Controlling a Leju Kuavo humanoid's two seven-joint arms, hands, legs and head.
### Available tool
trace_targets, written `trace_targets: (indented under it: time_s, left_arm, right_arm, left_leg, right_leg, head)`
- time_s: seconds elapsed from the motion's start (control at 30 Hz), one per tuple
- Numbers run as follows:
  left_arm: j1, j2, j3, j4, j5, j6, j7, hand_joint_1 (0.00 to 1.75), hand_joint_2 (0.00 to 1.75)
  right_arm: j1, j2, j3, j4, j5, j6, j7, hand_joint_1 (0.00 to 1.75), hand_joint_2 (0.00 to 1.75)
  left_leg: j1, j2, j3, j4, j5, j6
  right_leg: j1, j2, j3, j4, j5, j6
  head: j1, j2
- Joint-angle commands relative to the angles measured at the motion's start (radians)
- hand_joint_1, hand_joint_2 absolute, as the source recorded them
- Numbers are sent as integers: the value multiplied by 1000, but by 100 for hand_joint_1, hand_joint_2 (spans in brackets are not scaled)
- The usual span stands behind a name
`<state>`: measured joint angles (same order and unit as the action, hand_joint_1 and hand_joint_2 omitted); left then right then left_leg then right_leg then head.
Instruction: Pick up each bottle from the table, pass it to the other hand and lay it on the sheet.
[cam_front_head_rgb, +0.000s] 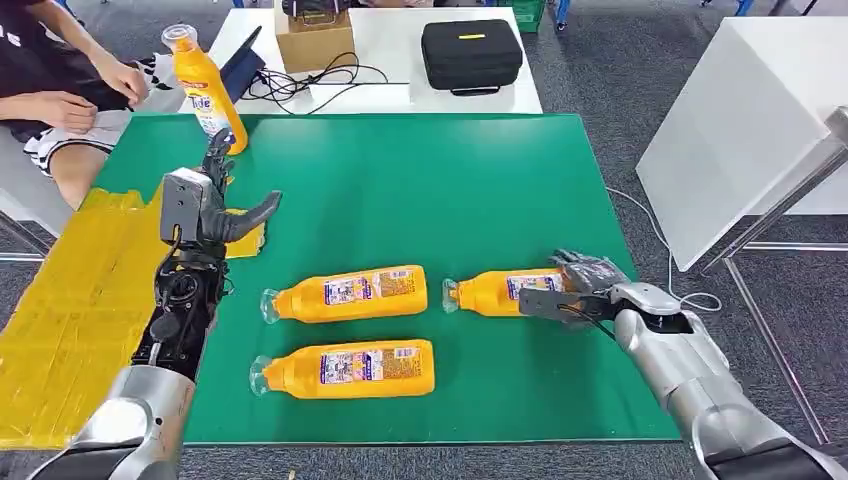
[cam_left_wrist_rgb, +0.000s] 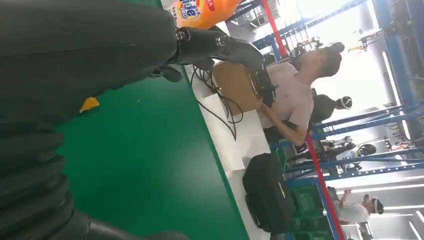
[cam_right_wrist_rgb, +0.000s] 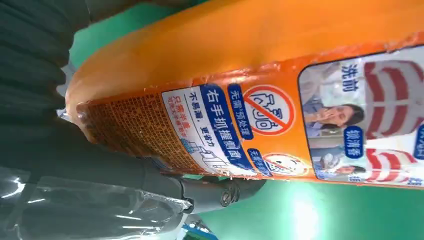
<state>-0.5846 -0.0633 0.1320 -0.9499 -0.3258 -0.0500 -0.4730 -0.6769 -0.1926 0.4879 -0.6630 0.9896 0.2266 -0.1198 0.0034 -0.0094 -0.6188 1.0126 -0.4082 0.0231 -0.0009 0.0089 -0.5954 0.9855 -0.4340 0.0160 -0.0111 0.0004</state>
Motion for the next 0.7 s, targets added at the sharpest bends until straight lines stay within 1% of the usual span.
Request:
trace_targets:
  time_s: [0.03, 0.13, 0.27, 0.3, 0.4, 0.43, 0.47, 0.5, 0.6, 0.67, 0.7]
  left_arm:
    - [-31, 14, -5, 49, 18, 2, 10, 0, 175]
    - [-25, 19, -4, 49, 25, 3, 10, 0, 175]
    - [-16, 23, -2, 39, 33, 4, 8, 0, 175]
    - [-13, 24, -1, 34, 35, 3, 7, 0, 175]
    - [-7, 28, 5, 23, 39, 1, 7, 0, 175]
    - [12, 33, 6, 49, 37, -8, 32, 0, 175]
    - [17, 34, 7, 63, 38, 0, 18, 0, 175]
    - [20, 35, 7, 65, 38, 1, 13, 0, 175]
    - [19, 35, 7, 69, 38, 2, 9, 0, 175]
    - [16, 34, 7, 70, 38, 2, 10, 0, 175]
    - [16, 34, 7, 70, 38, 2, 10, 0, 175]
  right_arm:
    - [-13, 10, 84, 116, -30, -5, -18, 169, 175]
    - [-2, 4, 85, 102, -40, -20, -20, 175, 175]
    - [9, 1, 68, 68, -63, -45, -12, 175, 175]
    - [9, 3, 57, 56, -71, -57, -7, 175, 175]
    - [15, 15, 23, 25, -97, -89, 7, 175, 175]
    - [49, 32, -6, 23, -122, -97, 19, 175, 175]
    - [62, 39, -17, 21, -125, -124, 23, 175, 175]
    - [67, 42, -17, 20, -124, -129, 23, 175, 175]
    - [68, 43, -17, 20, -124, -132, 24, 175, 175]
    - [67, 42, -17, 21, -124, -131, 24, 175, 175]
    - [67, 42, -17, 21, -124, -131, 24, 175, 175]
  left_leg:
    - [1, 0, 7, -1, -2, -1]
    - [1, 0, 6, -2, -1, -1]
    - [1, 1, 10, -2, -2, -2]
    - [1, 0, 7, -1, -1, -1]
    - [1, 1, 8, -1, -2, -1]
    - [0, 2, 9, -2, -2, -2]
    - [0, 2, 8, -2, -1, -1]
    - [0, 2, 10, -3, -2, -2]
    - [1, 2, 7, -1, -1, -1]
    - [1, 3, 11, -2, -3, -2]
    - [0, 1, 6, -1, -1, -1]
  right_leg:
    - [1, -1, 7, -2, -2, 0]
    - [1, -2, 7, -2, -1, 0]
    - [1, -2, 11, -3, -2, 0]
    - [1, -1, 7, -2, -1, 0]
    - [1, 0, 8, -2, -1, 0]
    - [1, 0, 9, -2, -1, 0]
    - [0, 0, 7, -2, -1, 0]
    - [1, 0, 9, -3, -1, 0]
    - [1, 0, 7, -2, -1, 0]
    - [1, 0, 11, -3, -2, 0]
    - [1, 0, 6, -1, 0, 0]
  head:
    - [0, 0]
    - [0, 0]
    - [0, 0]
    - [0, 0]
    - [0, 0]
    - [0, 0]
    - [0, 0]
    - [0, 0]
    - [0, 0]
    - [0, 0]
    - [0, 0]
